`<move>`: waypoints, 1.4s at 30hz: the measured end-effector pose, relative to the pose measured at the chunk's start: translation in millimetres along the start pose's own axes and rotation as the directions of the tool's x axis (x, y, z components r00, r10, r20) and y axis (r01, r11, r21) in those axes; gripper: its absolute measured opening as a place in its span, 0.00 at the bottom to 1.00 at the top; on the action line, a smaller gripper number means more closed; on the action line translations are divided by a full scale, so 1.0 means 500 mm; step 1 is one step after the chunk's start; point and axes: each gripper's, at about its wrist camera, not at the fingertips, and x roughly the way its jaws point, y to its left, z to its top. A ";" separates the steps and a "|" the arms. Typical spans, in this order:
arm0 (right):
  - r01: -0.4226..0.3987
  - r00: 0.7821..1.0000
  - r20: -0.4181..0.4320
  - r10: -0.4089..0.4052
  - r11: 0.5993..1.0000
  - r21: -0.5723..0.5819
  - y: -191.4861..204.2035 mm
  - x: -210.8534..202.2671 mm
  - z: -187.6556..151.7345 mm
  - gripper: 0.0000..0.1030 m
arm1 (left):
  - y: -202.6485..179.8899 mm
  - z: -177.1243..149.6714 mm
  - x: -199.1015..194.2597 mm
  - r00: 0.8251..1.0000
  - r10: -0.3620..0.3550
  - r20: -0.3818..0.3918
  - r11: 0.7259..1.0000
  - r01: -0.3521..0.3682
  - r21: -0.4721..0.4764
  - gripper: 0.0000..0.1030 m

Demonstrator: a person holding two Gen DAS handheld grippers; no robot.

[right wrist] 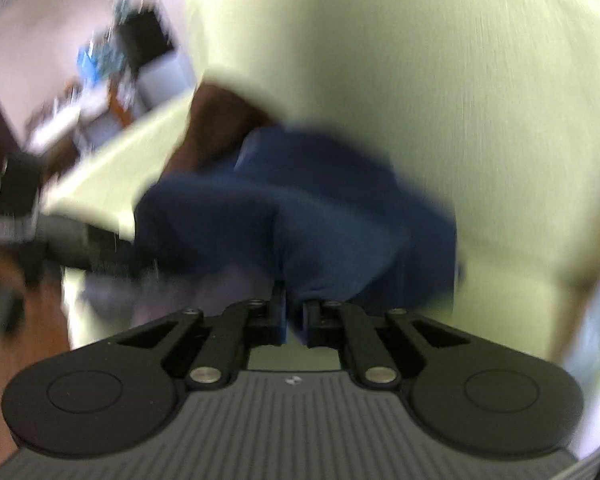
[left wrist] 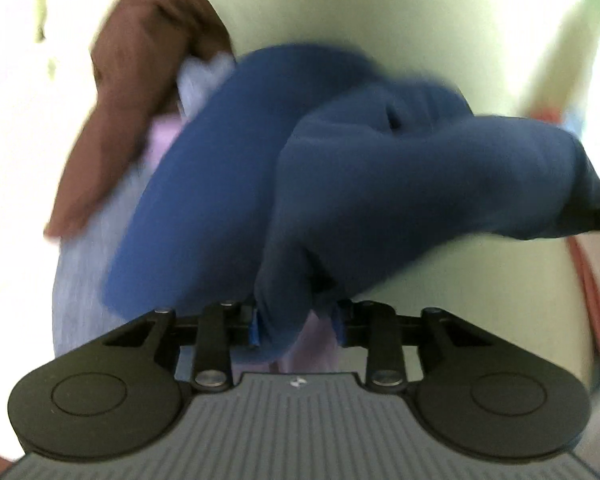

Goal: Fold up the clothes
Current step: 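Regrip the navy top edges with both grippers and lift it off the pile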

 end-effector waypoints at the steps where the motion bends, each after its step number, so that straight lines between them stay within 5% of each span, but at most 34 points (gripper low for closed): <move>1: 0.010 0.995 -0.104 -0.012 1.000 -0.020 0.018 0.005 -0.049 0.05 | -0.009 -0.021 -0.001 0.999 0.009 -0.045 1.000 -0.007 0.028 0.44; 5: 0.113 0.916 -0.384 -0.119 0.993 -0.038 0.031 0.047 -0.115 0.11 | -0.021 -0.072 -0.027 0.991 0.040 -0.125 0.994 -0.028 0.103 0.50; 7: 0.125 0.924 -0.366 -0.111 0.992 0.014 0.021 0.051 -0.086 0.19 | 0.006 -0.047 -0.041 0.995 0.066 -0.073 0.995 -0.060 0.085 0.58; 11: 0.200 0.947 -0.270 -0.176 0.978 0.064 0.021 0.064 -0.003 0.71 | 0.075 0.044 -0.021 0.986 0.164 0.038 0.986 -0.165 0.032 0.65; 17: 0.232 0.953 -0.246 -0.178 0.949 0.212 -0.001 0.091 0.009 0.74 | 0.135 0.207 0.060 0.983 0.145 0.115 0.989 -0.148 0.013 0.65; 22: 0.252 0.949 -0.253 -0.188 0.935 0.249 -0.047 0.011 -0.106 0.77 | 0.121 0.266 0.118 0.988 0.104 0.110 0.993 -0.109 0.043 0.61; 23: 0.260 0.947 -0.253 -0.196 0.933 0.250 -0.060 -0.001 -0.122 0.78 | 0.114 0.272 0.120 0.989 0.093 0.119 0.994 -0.099 0.053 0.45; 24: 0.267 0.947 -0.247 -0.205 0.931 0.251 -0.073 -0.003 -0.140 0.78 | 0.108 0.278 0.123 0.989 0.081 0.127 0.994 -0.090 0.063 0.12; 25: 0.273 0.947 -0.237 -0.215 0.929 0.249 -0.076 -0.004 -0.146 0.78 | 0.090 0.267 0.109 0.985 0.082 0.152 0.991 -0.096 0.091 0.03; 32: 0.309 0.949 -0.140 -0.281 0.919 0.247 -0.103 -0.041 -0.105 0.83 | 0.036 0.151 -0.004 0.961 0.034 0.274 0.972 -0.096 0.213 0.01; 35: 0.267 0.964 -0.098 -0.249 0.919 0.289 -0.132 -0.037 -0.091 0.83 | 0.072 0.094 -0.052 0.962 -0.016 0.272 0.993 -0.018 0.120 0.02; 37: 0.246 0.969 -0.080 -0.233 0.917 0.313 -0.157 -0.005 -0.081 0.83 | 0.100 0.073 -0.033 0.978 0.011 0.209 0.999 -0.019 0.038 0.02; 42: 0.212 0.977 -0.062 -0.204 0.898 0.386 -0.233 0.125 -0.052 0.83 | 0.132 0.096 0.031 0.987 0.025 0.159 0.998 -0.016 -0.061 0.07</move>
